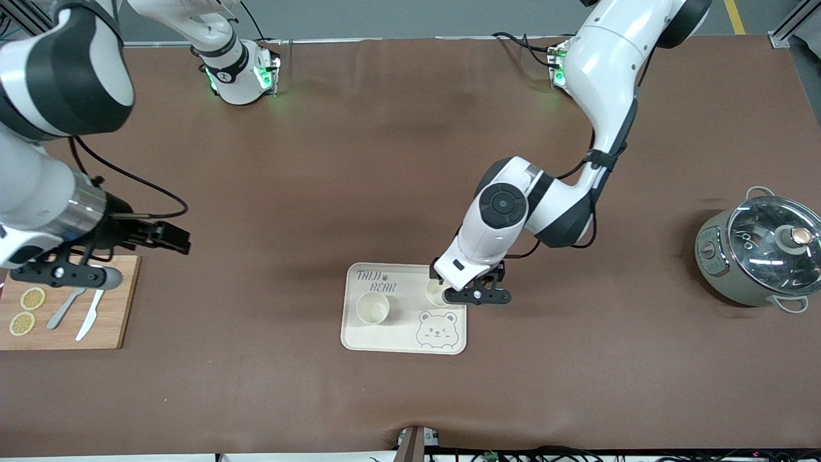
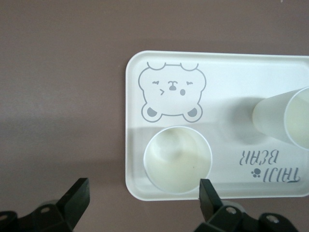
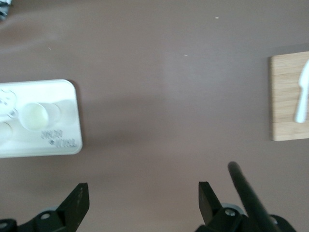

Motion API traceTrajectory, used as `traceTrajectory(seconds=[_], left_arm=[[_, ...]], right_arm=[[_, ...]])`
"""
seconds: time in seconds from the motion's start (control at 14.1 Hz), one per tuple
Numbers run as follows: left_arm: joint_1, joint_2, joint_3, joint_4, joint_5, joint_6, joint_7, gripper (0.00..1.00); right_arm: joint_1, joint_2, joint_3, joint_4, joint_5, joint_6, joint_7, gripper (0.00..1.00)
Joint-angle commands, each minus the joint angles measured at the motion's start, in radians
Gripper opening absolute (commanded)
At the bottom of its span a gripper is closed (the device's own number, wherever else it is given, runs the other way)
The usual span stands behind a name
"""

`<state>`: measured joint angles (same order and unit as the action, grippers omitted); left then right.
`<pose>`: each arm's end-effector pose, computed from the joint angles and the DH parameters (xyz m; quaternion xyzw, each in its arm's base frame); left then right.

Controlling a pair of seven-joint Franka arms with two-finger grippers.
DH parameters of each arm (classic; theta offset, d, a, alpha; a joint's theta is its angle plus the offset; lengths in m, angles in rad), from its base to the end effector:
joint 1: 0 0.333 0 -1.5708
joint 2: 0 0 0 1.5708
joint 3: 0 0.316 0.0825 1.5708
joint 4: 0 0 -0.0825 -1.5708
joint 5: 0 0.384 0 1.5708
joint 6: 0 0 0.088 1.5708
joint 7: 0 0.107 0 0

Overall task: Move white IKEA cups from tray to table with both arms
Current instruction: 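Grasp the cup with the left gripper while the right gripper approaches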

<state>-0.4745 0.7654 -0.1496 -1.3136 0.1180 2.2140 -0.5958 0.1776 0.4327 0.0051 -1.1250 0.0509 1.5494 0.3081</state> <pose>0.6314 -0.4157 0.2990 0.9972 -0.0218 0.0585 0.0415 0.6653 0.1277 0.5652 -0.9977 0.0624 0.0105 0.0247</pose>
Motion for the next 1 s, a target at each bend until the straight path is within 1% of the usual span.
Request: traceTrajectory(seconds=[0.0,0.14,0.28,0.43,0.64,0.78,0.92], left_arm=[[-0.032,0.043,0.039,0.027,0.008,0.035,0.010,1.00],[-0.033,0.054,0.038,0.019,0.060,0.056,0.001,1.00],[-0.032,0.061,0.038,0.016,0.065,0.065,0.001,1.00],[-0.032,0.072,0.038,0.016,0.069,0.090,0.001,1.00],[-0.030,0.081,0.038,0.014,0.072,0.102,-0.002,1.00],[-0.030,0.098,0.039,0.014,0.083,0.142,-0.002,1.00],[-0.027,0.104,0.039,0.014,0.083,0.150,-0.004,1.00]], right_arm=[[0.051,0.021,-0.004,-0.050,0.018,0.099,0.098,1.00],[0.078,0.050,-0.004,-0.056,0.015,0.152,0.147,1.00],[0.103,0.084,-0.005,-0.056,0.018,0.201,0.196,1.00],[0.147,0.122,-0.005,-0.056,0.003,0.250,0.264,1.00],[0.186,0.178,-0.005,-0.056,0.001,0.323,0.295,1.00],[0.206,0.208,-0.005,-0.056,-0.002,0.372,0.338,1.00],[0.224,0.228,-0.007,-0.056,-0.002,0.405,0.356,1.00]])
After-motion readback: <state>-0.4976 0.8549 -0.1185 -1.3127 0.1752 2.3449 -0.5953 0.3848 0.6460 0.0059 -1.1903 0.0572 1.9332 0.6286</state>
